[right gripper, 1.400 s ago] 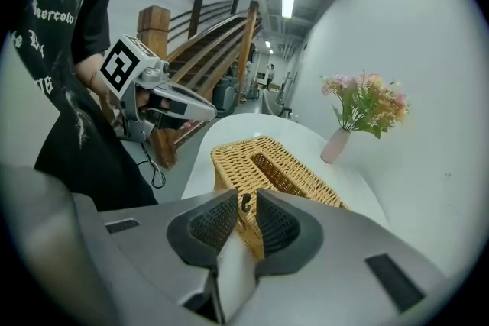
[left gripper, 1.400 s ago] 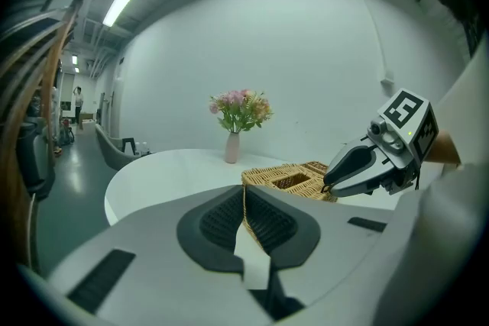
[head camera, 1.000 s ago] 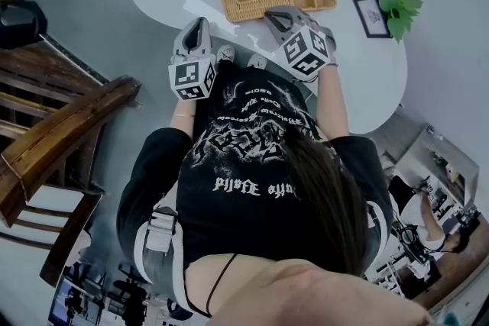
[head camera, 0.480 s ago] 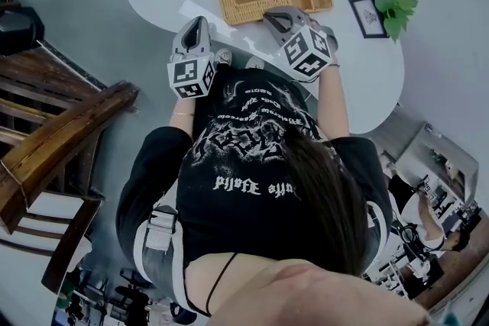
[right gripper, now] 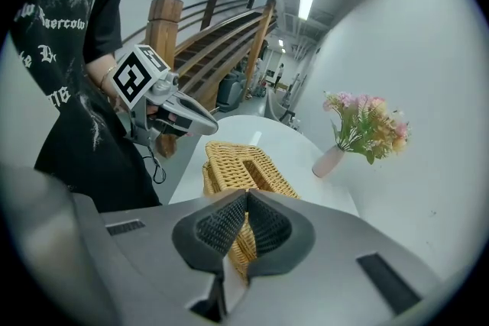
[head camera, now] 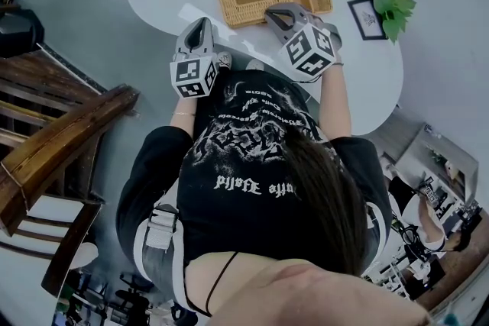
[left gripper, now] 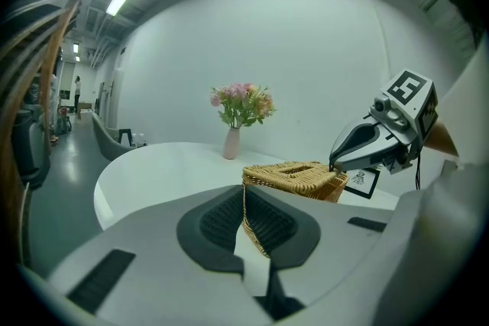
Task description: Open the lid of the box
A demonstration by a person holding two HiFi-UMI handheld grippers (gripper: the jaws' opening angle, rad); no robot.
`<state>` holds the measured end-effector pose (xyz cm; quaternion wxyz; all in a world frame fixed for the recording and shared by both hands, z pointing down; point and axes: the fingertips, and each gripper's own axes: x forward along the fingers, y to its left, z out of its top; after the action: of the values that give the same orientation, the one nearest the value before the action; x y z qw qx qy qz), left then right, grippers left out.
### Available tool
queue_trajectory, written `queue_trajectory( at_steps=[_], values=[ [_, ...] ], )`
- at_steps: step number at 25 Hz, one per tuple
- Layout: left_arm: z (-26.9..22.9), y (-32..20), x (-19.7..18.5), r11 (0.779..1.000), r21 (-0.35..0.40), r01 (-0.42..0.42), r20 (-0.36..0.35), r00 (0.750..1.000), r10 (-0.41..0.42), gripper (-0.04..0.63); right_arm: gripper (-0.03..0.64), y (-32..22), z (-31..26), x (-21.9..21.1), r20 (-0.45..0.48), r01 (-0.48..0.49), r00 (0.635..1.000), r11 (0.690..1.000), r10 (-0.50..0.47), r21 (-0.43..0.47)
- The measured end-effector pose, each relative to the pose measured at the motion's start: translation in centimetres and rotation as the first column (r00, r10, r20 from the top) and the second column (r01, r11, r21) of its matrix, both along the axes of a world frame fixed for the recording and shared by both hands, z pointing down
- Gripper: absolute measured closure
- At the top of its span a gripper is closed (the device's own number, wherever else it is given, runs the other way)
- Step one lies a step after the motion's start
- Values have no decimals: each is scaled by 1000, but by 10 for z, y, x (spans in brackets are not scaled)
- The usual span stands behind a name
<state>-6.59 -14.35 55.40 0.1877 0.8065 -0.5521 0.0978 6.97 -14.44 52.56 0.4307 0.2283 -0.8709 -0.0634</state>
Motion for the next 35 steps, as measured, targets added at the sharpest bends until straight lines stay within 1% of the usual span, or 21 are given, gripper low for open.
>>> queue_trajectory(
  at_steps=[6, 14, 17, 22, 26, 30, 35],
  values=[
    [-1, 1, 1, 1000, -6, -24, 4, 1000, 24, 568, 581, -2, -10, -4, -35, 34, 999, 999, -34, 5],
    [-5, 3, 1, 1000, 5, -27, 6, 1000, 27, 568, 581, -6, -21, -5, -59, 59, 997, 998, -58, 14],
    [-8, 3, -1, 1000, 14, -23, 12, 1000, 23, 569, 581, -10, -27, -6, -57, 64, 996, 997, -63, 30],
    [-16, 1, 4, 999, 38, -19, 42, 999, 17, 569, 581, -18, -34, -4, -45, 72, 997, 996, -70, 46],
    [-26, -4, 4, 999, 47, -1, 35, 999, -1, 569, 581, -23, -42, -5, -27, 70, 997, 996, -69, 58],
    [-34, -12, 5, 999, 42, 3, 26, 1000, -5, 569, 581, -30, -52, -7, 15, 36, 999, 997, -37, 64],
    [-36, -12, 2, 999, 17, 31, 19, 999, -32, 568, 581, -31, -57, -11, 5, 42, 999, 997, -42, 64]
  ],
)
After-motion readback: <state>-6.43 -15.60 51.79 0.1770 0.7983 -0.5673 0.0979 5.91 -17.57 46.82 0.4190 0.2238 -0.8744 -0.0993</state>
